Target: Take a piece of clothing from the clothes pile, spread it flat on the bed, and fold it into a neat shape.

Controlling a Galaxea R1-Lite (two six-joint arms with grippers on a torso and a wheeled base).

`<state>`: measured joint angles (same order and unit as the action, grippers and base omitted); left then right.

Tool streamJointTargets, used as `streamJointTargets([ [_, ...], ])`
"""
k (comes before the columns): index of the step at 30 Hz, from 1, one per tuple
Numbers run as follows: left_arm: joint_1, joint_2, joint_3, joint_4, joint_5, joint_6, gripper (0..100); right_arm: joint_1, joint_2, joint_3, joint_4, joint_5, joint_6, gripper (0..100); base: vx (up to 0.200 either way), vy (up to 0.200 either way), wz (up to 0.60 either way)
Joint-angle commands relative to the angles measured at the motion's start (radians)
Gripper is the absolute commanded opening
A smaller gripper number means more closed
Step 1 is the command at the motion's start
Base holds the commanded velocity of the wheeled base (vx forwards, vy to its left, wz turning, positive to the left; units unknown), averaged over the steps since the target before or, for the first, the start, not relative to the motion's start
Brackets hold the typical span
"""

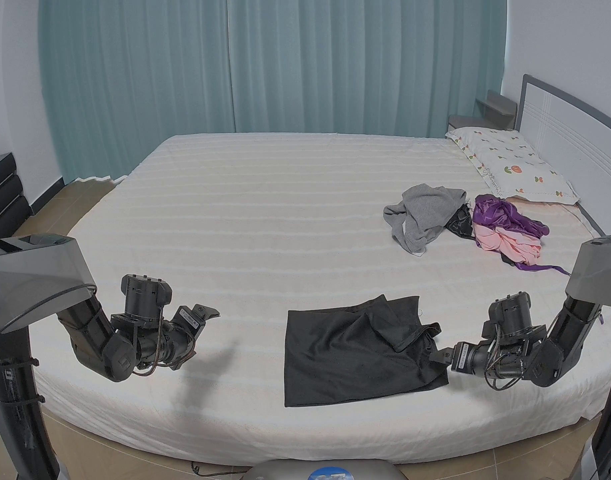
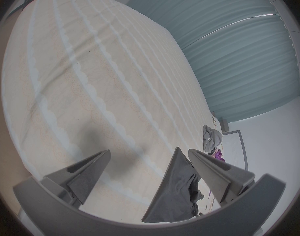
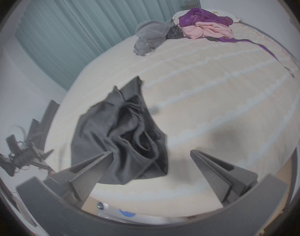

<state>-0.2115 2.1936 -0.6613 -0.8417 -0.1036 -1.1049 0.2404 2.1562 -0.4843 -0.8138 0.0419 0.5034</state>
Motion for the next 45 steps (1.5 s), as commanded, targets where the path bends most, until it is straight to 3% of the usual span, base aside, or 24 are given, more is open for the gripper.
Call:
streamJointTargets([
  [1,0.0,0.002,0.0,0.0,-0.001,-0.001,100,-0.026,-0.047,0.041,-0.057,0.052,0.032,100,0.0,0.0,0.0],
  [6,0.0,0.003,0.0,-0.002,0.001,0.0,100,0.019,-0.075,0.015,-0.087,0.064,0.049,100,0.0,0.0,0.0],
  [10,0.0,0.003,0.0,0.0,0.001,0.0,100,0.111,-0.075,-0.071,-0.068,0.062,0.13,100,0.0,0.0,0.0],
  [23,0.0,0.003,-0.001,-0.002,0.001,0.0,100,0.263,0.168,-0.356,0.07,0.07,0.165,100,0.0,0.0,0.0],
  [34,0.0,0.003,-0.001,-0.002,-0.001,0.0,100,0.243,0.241,-0.539,0.206,0.047,0.164,100,0.0,0.0,0.0],
  [38,0.0,0.003,-0.001,-0.002,-0.001,0.0,100,0.197,0.248,-0.588,0.211,-0.04,0.147,100,0.0,0.0,0.0],
  [45,0.0,0.003,-0.001,-0.002,-0.001,0.0,100,0.082,0.263,-0.679,0.22,-0.089,0.081,100,0.0,0.0,0.0],
])
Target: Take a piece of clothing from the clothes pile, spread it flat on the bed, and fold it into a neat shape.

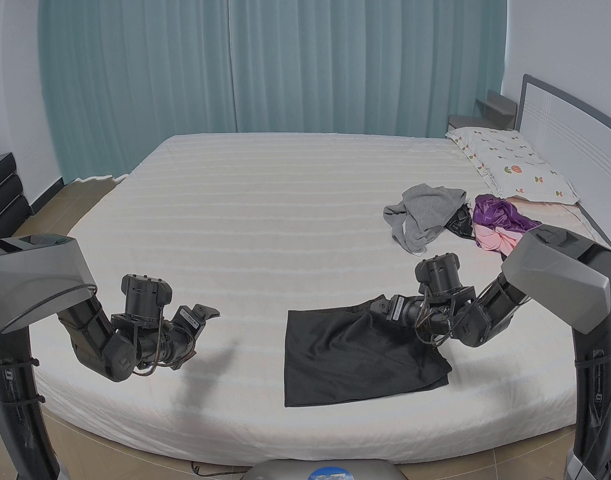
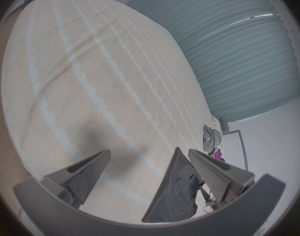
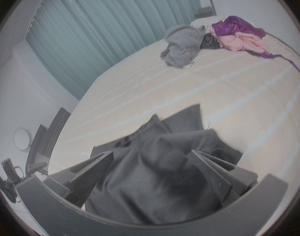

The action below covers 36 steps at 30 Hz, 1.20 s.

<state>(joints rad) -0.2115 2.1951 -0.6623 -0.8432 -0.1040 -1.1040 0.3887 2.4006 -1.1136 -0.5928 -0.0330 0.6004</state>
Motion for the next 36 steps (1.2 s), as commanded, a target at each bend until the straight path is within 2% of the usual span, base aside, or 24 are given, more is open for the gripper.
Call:
streamJointTargets([
  [1,0.0,0.002,0.0,0.0,0.0,0.0,100,-0.085,0.02,-0.055,-0.004,-0.018,-0.019,100,0.0,0.0,0.0],
  [5,0.0,0.002,0.0,0.0,0.0,0.0,100,-0.137,0.028,-0.061,-0.01,-0.013,-0.01,100,0.0,0.0,0.0],
  [7,0.0,0.002,0.0,0.0,0.0,0.0,100,-0.156,0.026,-0.055,-0.012,0.013,-0.001,100,0.0,0.0,0.0],
  [10,0.0,0.002,0.0,0.0,0.0,0.0,100,-0.171,0.018,-0.037,-0.027,0.093,0.012,100,0.0,0.0,0.0],
  [11,0.0,0.002,0.0,0.0,0.0,0.0,100,-0.171,0.018,-0.037,-0.027,0.093,0.012,100,0.0,0.0,0.0],
  [12,0.0,0.002,0.0,0.0,0.0,0.0,100,-0.172,0.008,0.005,-0.052,0.146,0.019,100,0.0,0.0,0.0],
  [14,0.0,0.002,0.0,0.0,0.0,0.0,100,-0.172,-0.003,0.037,-0.087,0.177,0.021,100,0.0,0.0,0.0],
  [18,0.0,0.002,0.0,0.0,0.0,0.0,100,-0.168,0.014,0.057,-0.154,0.191,0.019,100,0.0,0.0,0.0],
  [22,0.0,0.003,-0.01,0.001,0.0,-0.002,100,-0.166,0.032,0.034,-0.156,0.194,0.018,100,0.0,0.0,0.0],
  [27,0.0,0.006,-0.01,0.0,0.001,-0.002,100,-0.163,0.045,0.024,-0.153,0.242,0.018,100,0.0,0.0,0.0],
  [28,0.0,0.006,-0.013,0.0,0.003,-0.002,100,-0.163,0.046,0.023,-0.156,0.246,0.018,0,0.0,0.0,0.0],
  [35,-0.003,0.011,-0.04,-0.007,0.003,-0.008,100,-0.174,0.046,0.028,-0.157,0.246,0.021,0,0.0,0.0,0.0],
  [36,-0.025,0.02,-0.054,-0.007,0.003,-0.005,100,-0.182,0.041,0.032,-0.159,0.246,0.021,0,0.0,0.0,0.0],
])
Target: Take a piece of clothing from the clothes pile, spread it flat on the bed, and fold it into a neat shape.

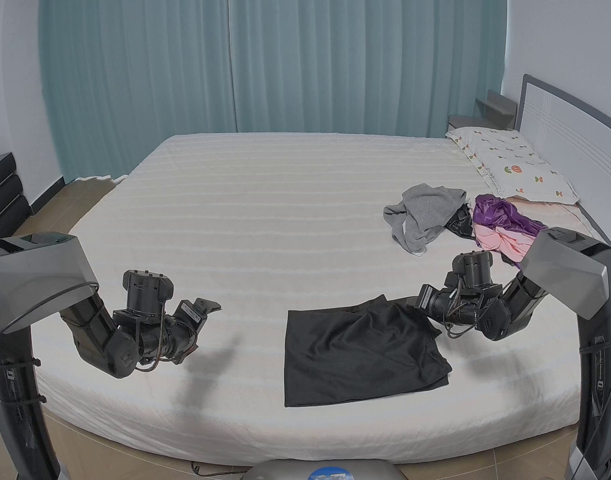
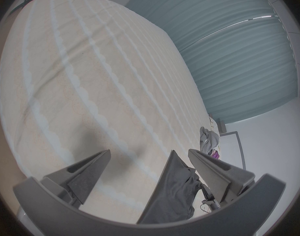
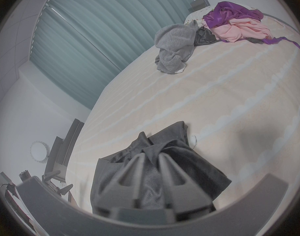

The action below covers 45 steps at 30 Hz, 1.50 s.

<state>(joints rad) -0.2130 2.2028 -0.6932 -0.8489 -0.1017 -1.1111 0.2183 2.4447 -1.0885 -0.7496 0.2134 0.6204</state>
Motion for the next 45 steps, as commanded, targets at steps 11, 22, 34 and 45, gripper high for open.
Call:
streamJointTargets([
  [11,-0.137,0.118,-0.289,0.093,0.065,0.099,100,-0.074,-0.015,0.001,-0.005,-0.009,0.088,0,0.0,0.0,0.0],
  [22,-0.249,0.275,-0.554,0.234,0.14,0.12,100,-0.122,-0.021,0.024,-0.004,-0.011,0.139,0,0.0,0.0,0.0],
  [34,-0.287,0.348,-0.644,0.255,0.145,0.201,100,-0.116,-0.013,0.025,-0.005,-0.011,0.159,0,0.0,0.0,0.0],
  [45,-0.293,0.423,-0.809,0.349,0.169,0.204,100,-0.099,-0.003,0.025,-0.004,-0.009,0.159,0,0.0,0.0,0.0],
])
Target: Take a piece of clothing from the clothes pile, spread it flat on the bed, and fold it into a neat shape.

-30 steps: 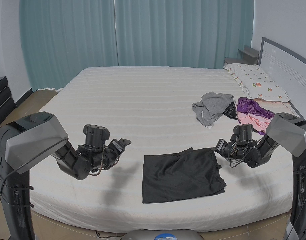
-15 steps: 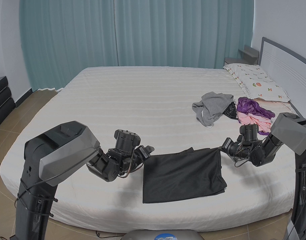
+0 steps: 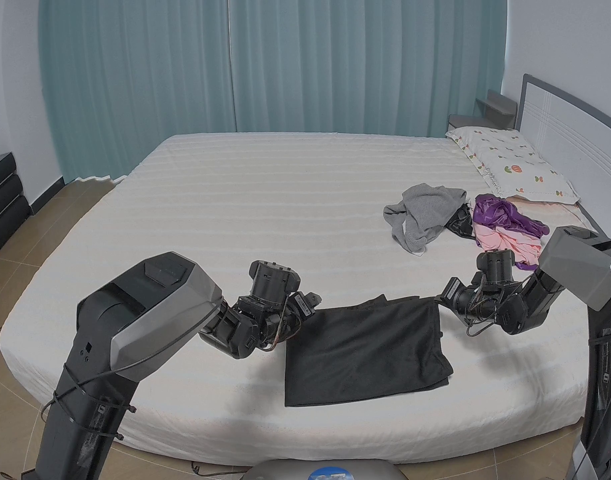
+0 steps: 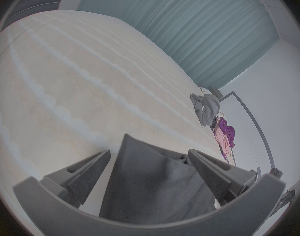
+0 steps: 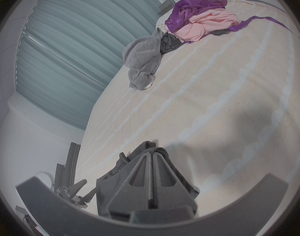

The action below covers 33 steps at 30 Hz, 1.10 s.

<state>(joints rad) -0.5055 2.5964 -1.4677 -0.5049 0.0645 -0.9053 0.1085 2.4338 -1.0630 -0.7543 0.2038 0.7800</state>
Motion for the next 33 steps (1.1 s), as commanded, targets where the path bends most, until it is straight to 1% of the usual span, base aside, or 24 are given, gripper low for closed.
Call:
streamJointTargets([
  [1,-0.001,0.039,-0.046,0.008,0.003,-0.001,100,0.019,0.01,-0.002,0.0,0.0,-0.001,0,0.0,0.0,0.0],
  [3,-0.002,0.054,-0.066,0.02,0.012,-0.001,100,0.023,0.01,0.0,0.0,0.0,-0.004,0,0.0,0.0,0.0],
  [5,-0.005,0.068,-0.105,0.055,0.048,0.0,100,0.028,0.011,0.001,0.0,0.0,-0.004,0,0.0,0.0,0.0],
  [9,-0.013,0.083,-0.166,0.131,0.058,-0.003,100,0.026,0.011,0.001,0.0,-0.001,-0.002,0,0.0,0.0,0.0],
  [11,-0.013,0.085,-0.175,0.14,0.063,-0.006,100,0.026,0.01,0.001,-0.002,-0.001,-0.002,0,0.0,0.0,0.0],
  [12,-0.011,0.085,-0.177,0.14,0.072,-0.009,0,0.026,0.01,0.001,-0.002,-0.001,-0.002,0,0.0,0.0,0.0],
  [13,-0.01,0.085,-0.177,0.138,0.074,-0.009,0,0.026,0.01,0.001,-0.002,-0.001,-0.002,0,0.0,0.0,0.0],
  [14,-0.01,0.087,-0.178,0.135,0.098,-0.018,0,0.026,0.01,0.0,-0.004,-0.001,-0.002,0,0.0,0.0,0.0],
  [18,-0.01,0.087,-0.184,0.135,0.143,-0.04,0,0.02,0.007,0.0,-0.004,-0.004,-0.002,0,0.0,0.0,0.0],
  [21,-0.011,0.083,-0.169,0.132,0.204,-0.046,0,0.014,0.005,-0.003,-0.004,-0.004,-0.001,0,0.0,0.0,0.0],
  [23,-0.01,0.082,-0.16,0.129,0.227,-0.052,0,0.013,0.008,-0.008,-0.004,-0.004,-0.002,0,0.0,0.0,0.0],
  [28,-0.007,0.074,-0.118,0.066,0.239,-0.078,0,0.007,0.016,-0.011,-0.023,-0.004,-0.002,0,0.0,0.0,0.0],
  [30,-0.002,0.067,-0.086,0.022,0.239,-0.079,0,0.0,0.034,-0.009,-0.065,-0.004,-0.004,0,0.0,0.0,0.0],
  [33,-0.001,0.062,-0.074,0.008,0.239,-0.079,0,0.0,0.042,-0.011,-0.071,-0.006,-0.005,0,0.0,0.0,0.0],
])
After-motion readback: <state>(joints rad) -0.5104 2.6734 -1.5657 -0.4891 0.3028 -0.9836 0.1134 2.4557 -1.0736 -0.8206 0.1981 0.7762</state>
